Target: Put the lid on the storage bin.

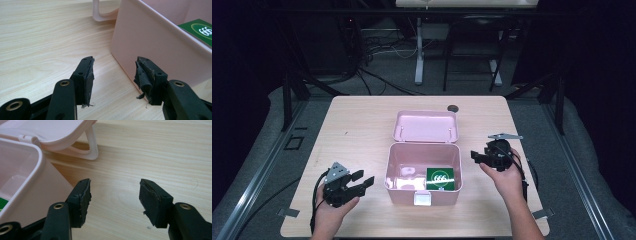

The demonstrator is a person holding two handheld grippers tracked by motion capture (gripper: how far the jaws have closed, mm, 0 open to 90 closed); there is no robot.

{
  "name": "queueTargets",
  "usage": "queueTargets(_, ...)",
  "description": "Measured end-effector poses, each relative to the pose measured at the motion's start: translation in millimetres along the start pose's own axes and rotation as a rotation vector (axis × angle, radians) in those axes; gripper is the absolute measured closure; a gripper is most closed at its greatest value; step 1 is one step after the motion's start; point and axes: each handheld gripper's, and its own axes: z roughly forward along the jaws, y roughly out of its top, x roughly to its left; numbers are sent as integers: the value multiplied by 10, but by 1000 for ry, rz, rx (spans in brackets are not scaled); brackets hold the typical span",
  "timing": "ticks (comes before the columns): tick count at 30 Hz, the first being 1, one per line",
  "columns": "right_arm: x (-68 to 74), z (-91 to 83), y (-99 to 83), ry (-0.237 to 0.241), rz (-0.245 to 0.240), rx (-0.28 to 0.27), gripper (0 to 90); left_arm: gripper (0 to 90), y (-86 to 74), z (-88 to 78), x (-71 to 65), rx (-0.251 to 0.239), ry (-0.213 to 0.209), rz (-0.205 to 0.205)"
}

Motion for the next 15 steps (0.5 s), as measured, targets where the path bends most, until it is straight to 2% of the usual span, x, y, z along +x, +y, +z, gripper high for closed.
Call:
queueTargets(5,68,-4,-7,19,-16,3,423,490,29,12,-26,-6,-4,3)
queueTargets(8,102,1,14,49,-7,10,430,490,52,3,-37,-11,-5,16)
queueTargets(11,129,15,48,67,0,18,446,493,70,-7,-48,-13,-12,11)
queueTargets(12,135,5,69,68,-10,50,453,494,74,-6,-56,-17,-12,12)
queueTargets(13,147,21,82,73,-15,44,459,495,74,-6,-56,-17,-12,12)
queueTargets(14,156,7,113,76,-18,75,481,496,92,-17,-73,-18,-20,15)
queueTargets(15,166,17,134,90,-14,66,492,496,100,-17,-83,-25,-22,18)
